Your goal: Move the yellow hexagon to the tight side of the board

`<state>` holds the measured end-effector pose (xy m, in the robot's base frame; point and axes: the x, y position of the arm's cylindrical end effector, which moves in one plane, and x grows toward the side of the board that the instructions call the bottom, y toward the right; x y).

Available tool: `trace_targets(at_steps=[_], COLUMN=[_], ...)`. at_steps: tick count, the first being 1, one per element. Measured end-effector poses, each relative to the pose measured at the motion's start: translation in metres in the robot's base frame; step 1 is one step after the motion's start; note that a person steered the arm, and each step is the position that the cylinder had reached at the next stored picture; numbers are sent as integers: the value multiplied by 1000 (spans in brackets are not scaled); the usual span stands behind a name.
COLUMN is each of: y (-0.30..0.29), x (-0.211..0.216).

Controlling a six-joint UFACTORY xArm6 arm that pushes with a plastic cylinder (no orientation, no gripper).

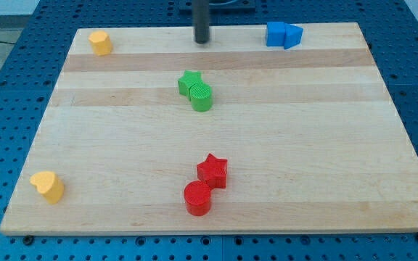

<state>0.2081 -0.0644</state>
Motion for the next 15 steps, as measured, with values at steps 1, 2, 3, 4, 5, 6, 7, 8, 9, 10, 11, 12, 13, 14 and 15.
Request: trace_targets(at_steps=[1,2,3,4,5,6,7,8,9,10,11,12,13,14,15], y=[-40,-46,-97,-117,-154,-163,-199,-205,-239,-240,-240,-206,-185,-217,-227], x=[-16,-17,-17,-13,1,25,32,13,8,35,80,95,75,33,0])
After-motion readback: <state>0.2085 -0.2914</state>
